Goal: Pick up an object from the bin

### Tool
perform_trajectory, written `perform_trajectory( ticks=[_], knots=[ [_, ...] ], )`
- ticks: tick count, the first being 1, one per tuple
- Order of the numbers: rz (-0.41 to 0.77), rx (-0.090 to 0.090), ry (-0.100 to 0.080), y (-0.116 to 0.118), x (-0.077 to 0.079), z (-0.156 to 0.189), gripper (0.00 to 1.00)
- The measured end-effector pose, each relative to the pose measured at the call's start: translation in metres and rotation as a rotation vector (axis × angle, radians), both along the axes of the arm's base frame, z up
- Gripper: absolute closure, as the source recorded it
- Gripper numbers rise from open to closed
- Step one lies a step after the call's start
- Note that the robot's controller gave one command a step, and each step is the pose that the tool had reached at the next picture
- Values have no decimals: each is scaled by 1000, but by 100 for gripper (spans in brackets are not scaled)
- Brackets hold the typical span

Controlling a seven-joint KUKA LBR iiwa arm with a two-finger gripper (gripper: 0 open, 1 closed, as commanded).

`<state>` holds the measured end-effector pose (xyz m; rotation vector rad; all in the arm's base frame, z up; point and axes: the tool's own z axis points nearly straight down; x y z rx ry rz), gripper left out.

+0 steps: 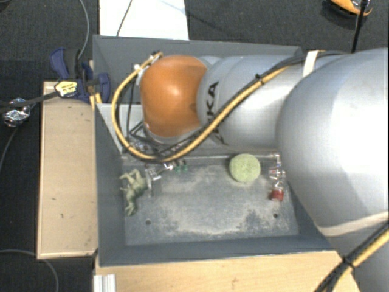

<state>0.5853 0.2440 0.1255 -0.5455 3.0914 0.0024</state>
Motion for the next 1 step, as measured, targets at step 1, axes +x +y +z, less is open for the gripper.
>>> perform_trajectory(
  ticks=[1],
  knots=[
    [42,2,-5,13,1,0,0]
  ],
)
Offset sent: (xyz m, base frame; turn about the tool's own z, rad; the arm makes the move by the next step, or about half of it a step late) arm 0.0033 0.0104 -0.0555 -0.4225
